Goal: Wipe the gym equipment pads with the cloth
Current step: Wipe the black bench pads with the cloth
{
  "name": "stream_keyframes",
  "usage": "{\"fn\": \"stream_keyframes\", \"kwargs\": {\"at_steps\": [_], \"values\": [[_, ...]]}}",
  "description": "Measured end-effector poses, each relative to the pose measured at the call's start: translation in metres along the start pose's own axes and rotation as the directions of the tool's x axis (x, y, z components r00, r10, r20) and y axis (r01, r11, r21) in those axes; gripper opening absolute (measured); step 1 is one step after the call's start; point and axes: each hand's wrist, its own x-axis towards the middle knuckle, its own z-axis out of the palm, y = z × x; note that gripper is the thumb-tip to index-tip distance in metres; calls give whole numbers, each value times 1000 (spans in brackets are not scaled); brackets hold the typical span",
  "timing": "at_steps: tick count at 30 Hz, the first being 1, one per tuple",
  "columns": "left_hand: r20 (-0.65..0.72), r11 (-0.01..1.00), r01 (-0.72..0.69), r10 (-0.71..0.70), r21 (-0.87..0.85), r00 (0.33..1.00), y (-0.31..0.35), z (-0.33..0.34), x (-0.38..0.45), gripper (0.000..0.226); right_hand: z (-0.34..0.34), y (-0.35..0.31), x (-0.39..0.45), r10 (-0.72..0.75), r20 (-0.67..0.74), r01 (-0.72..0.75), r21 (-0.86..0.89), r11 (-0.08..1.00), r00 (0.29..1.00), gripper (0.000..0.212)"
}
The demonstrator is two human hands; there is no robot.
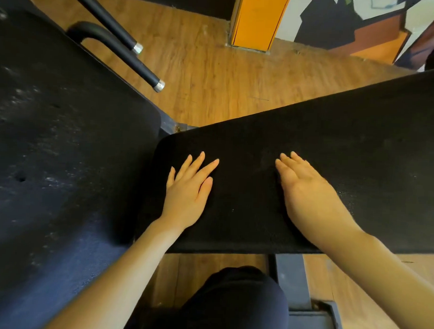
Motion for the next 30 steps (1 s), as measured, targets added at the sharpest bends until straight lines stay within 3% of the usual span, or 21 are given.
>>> {"fn": "stream_keyframes", "kwargs": {"at_steps": [3, 7, 10, 15, 18, 20, 23, 27, 30], "values": [[-3, 1000, 1, -1, -5, 1000, -1, 1, 1, 45, 12, -26, 1, -19, -39, 22, 69, 997, 999, 69], [29, 1000, -27, 27, 13, 999, -6, 1, 2, 50, 23, -93, 7, -222, 96, 211, 114, 971, 970, 66], [70, 995, -60, 54, 86, 996, -13, 1, 4, 56, 28, -124, 7, -249, 157, 244, 50, 969, 956, 61], [102, 994, -47, 37, 100, 994, -8, -7, 3, 48, 5, -75, 6, -209, 209, 243, -158, 957, 955, 55], [61, 995, 45, -51, 93, 997, -12, -6, 1, 46, -9, -14, 0, -88, 18, 90, -171, 981, 996, 51], [46, 993, 93, -97, 76, 994, -13, -5, 0, 47, -7, 2, -4, -8, 14, 10, -103, 995, 1000, 53], [62, 994, 85, -90, 76, 994, -13, -3, 1, 46, 8, -24, -1, -36, -23, 35, -48, 998, 999, 60], [111, 992, 72, -84, 107, 990, -18, -7, 4, 46, 27, -104, 2, -239, 158, 235, 42, 971, 958, 64], [159, 984, 12, -41, 180, 986, -25, -19, 8, 46, 25, -137, 1, -271, 237, 269, 42, 962, 933, 61]]}}
